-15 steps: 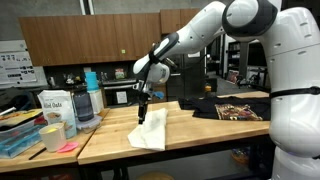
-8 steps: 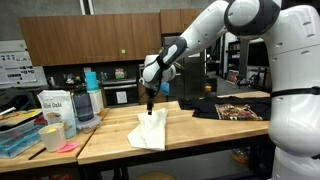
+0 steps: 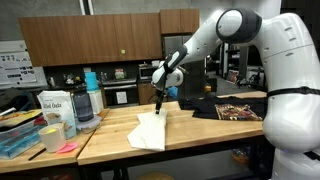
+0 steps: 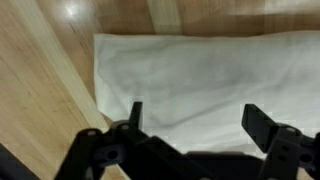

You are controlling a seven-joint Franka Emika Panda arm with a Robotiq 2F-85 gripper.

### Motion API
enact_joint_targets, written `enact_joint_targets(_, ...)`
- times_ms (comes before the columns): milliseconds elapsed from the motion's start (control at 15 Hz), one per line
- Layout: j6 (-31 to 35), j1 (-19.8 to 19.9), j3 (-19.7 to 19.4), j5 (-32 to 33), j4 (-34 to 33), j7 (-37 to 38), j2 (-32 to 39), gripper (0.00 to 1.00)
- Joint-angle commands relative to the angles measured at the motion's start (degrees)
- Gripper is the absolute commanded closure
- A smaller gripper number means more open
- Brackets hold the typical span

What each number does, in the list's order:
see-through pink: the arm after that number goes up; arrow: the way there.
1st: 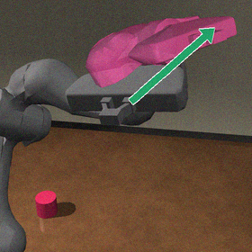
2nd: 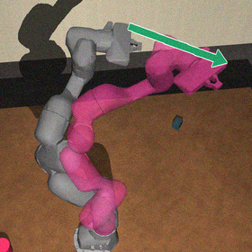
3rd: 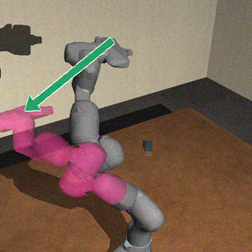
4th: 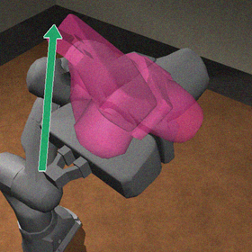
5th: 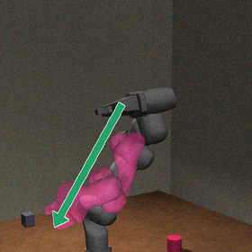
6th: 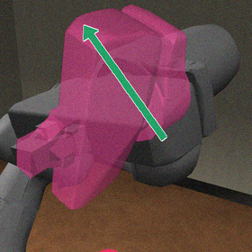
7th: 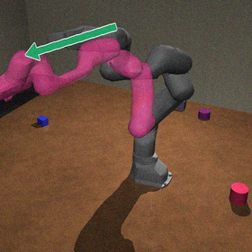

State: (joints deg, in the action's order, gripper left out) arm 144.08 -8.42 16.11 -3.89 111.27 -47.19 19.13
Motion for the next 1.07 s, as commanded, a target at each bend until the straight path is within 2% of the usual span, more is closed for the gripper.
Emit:
enact_joint_targets(0, 1.15, 3.48, 2.82, -5.57, -2.77, -6.92, 3.19, 0.0)
enact_joint_targets(267, 0.18, 3.56, 2.18, -5.11, -4.92, -7.34, 5.37, 0.0)
enact_joint_targets(467, -2.38, 1.03, -1.0, 0.3, -6.23, -1.58, 6.34, 0.0)
enact_joint_targets(667, -4.73, -0.01, -2.34, 4.64, -7.53, 2.51, 7.58, 0.0)
enact_joint_targets(733, -5.78, -0.08, -2.51, 5.62, -7.93, 3.48, 7.75, 0.04)
enact_joint_targets(800, -6.72, -0.28, -2.71, 6.38, -8.4, 4.67, 8.07, 0.27)
enact_joint_targets(933, -8.23, -0.53, -2.87, 7.33, -9.24, 6.26, 8.64, 0.31)
enact_joint_targets(1000, -9.21, -0.83, -3.2, 7.96, -9.66, 7.53, 8.78, 0.36)
